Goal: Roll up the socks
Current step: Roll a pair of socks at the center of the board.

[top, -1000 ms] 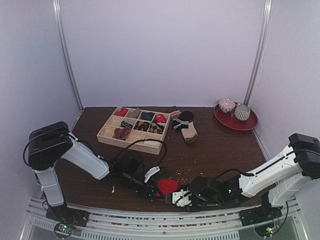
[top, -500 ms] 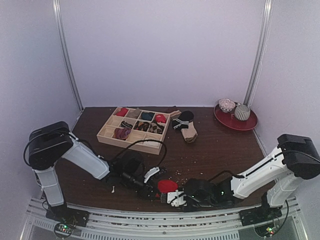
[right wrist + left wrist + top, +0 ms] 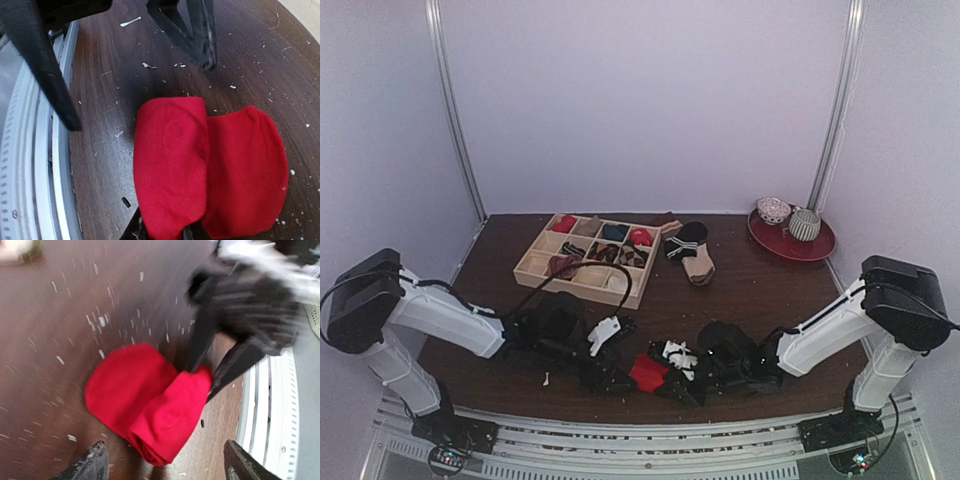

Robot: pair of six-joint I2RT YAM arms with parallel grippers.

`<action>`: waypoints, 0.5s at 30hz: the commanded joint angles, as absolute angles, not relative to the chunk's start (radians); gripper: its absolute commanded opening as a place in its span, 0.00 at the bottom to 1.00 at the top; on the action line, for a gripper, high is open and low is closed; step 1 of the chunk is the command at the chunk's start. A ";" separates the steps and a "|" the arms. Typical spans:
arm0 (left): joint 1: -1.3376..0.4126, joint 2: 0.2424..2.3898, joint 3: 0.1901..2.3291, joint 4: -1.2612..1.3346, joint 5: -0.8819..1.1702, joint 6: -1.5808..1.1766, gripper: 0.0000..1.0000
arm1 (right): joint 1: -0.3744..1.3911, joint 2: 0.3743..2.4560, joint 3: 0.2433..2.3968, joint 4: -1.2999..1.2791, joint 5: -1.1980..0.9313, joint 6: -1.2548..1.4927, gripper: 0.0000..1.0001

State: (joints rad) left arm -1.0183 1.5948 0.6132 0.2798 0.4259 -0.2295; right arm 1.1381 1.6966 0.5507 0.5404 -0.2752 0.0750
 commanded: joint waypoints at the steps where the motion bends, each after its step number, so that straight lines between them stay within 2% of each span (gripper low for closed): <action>1: -1.031 1.493 0.528 0.514 0.326 -0.055 0.79 | 1.077 1.842 0.518 0.381 -0.540 0.239 0.17; 5: -1.037 1.521 0.489 0.642 0.369 0.043 0.78 | 1.044 1.912 0.529 0.350 -0.614 0.267 0.17; 11: -1.059 1.661 0.496 0.709 0.453 0.028 0.75 | 1.001 1.934 0.529 0.331 -0.673 0.283 0.17; 15: -1.086 1.705 0.526 0.647 0.432 0.034 0.66 | 0.990 1.943 0.545 0.309 -0.683 0.278 0.17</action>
State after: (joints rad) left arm -1.0588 1.6737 0.5056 0.6197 0.4126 -0.0006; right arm 0.9936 1.8503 0.6018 0.6544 -0.6830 0.2543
